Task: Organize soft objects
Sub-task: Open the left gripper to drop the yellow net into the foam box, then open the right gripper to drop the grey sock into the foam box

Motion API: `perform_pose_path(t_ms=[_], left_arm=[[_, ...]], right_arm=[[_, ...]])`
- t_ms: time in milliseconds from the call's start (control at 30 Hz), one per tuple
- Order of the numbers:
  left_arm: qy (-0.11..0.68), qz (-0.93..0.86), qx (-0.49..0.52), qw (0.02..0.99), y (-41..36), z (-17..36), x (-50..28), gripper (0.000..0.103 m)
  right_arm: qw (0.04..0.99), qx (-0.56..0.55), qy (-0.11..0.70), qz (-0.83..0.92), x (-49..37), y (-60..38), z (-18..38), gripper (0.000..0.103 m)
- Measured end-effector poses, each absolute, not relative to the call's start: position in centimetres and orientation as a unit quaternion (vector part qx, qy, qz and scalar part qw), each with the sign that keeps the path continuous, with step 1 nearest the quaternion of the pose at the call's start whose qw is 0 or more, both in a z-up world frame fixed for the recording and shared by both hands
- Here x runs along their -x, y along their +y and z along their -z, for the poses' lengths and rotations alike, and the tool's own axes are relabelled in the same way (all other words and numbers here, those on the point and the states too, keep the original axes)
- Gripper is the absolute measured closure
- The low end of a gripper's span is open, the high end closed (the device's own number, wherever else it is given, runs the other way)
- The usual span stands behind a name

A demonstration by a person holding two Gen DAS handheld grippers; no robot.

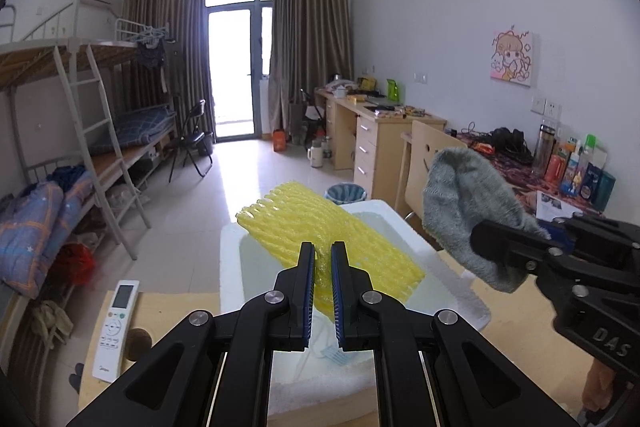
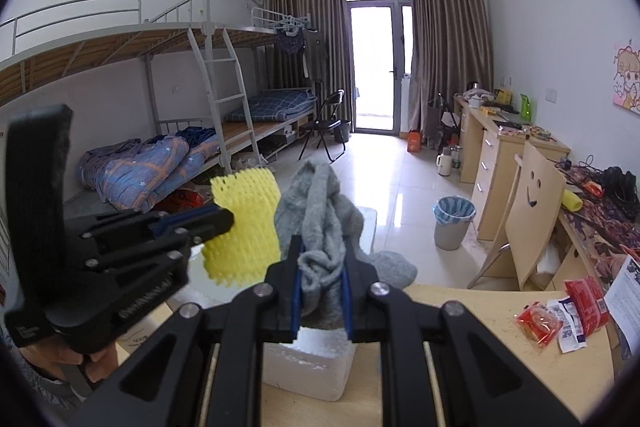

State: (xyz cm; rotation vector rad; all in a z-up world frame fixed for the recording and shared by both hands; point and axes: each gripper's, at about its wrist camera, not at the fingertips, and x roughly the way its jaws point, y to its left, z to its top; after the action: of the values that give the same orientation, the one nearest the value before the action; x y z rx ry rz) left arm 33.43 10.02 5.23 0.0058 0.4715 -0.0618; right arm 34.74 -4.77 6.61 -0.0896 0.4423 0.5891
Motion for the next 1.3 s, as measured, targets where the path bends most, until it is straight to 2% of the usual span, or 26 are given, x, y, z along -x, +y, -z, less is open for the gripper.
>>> perform_pose_path(t_ms=[100,200,233,267,333,400,467,533,867,1300], left_arm=[[0.244,0.026,-0.001,0.970,10.3,-4.8,-33.9,0.094],[0.244,0.025,0.003,0.969,10.7,-4.8,-33.8,0.080],[0.240,0.023,0.001,0.971,10.6,-5.0,-33.6,0.062],[0.235,0.020,-0.003,0.972,10.4,-5.2,-33.5,0.040],[0.220,0.004,-0.009,0.975,10.3,-5.4,-33.0,0.018],[0.200,-0.004,-0.012,0.980,10.2,-5.8,-32.4,0.014],[0.194,-0.018,-0.015,0.981,10.2,-6.1,-32.1,0.004],[0.191,-0.036,-0.015,0.981,10.4,-6.4,-31.8,0.001],[0.165,-0.114,-0.031,0.979,11.4,-8.0,-29.7,0.001],[0.177,-0.130,-0.011,0.976,12.5,-7.7,-30.0,0.001]], right_arm=[[0.931,0.046,0.217,-0.289,-34.8,-4.5,-6.5,0.084],[0.932,0.046,0.216,-0.287,-34.9,-4.4,-6.5,0.084],[0.932,0.045,0.217,-0.286,-34.9,-4.5,-6.5,0.084],[0.932,0.044,0.217,-0.286,-35.0,-4.5,-6.5,0.084],[0.933,0.042,0.218,-0.284,-35.2,-4.6,-6.6,0.084],[0.933,0.041,0.218,-0.283,-35.2,-4.7,-6.6,0.084],[0.933,0.040,0.216,-0.283,-35.3,-4.7,-6.7,0.084],[0.934,0.040,0.216,-0.283,-35.3,-4.7,-6.7,0.084],[0.922,0.045,0.227,-0.310,-35.7,-3.5,-6.0,0.084],[0.920,0.041,0.235,-0.310,-37.4,-2.7,-4.8,0.084]])
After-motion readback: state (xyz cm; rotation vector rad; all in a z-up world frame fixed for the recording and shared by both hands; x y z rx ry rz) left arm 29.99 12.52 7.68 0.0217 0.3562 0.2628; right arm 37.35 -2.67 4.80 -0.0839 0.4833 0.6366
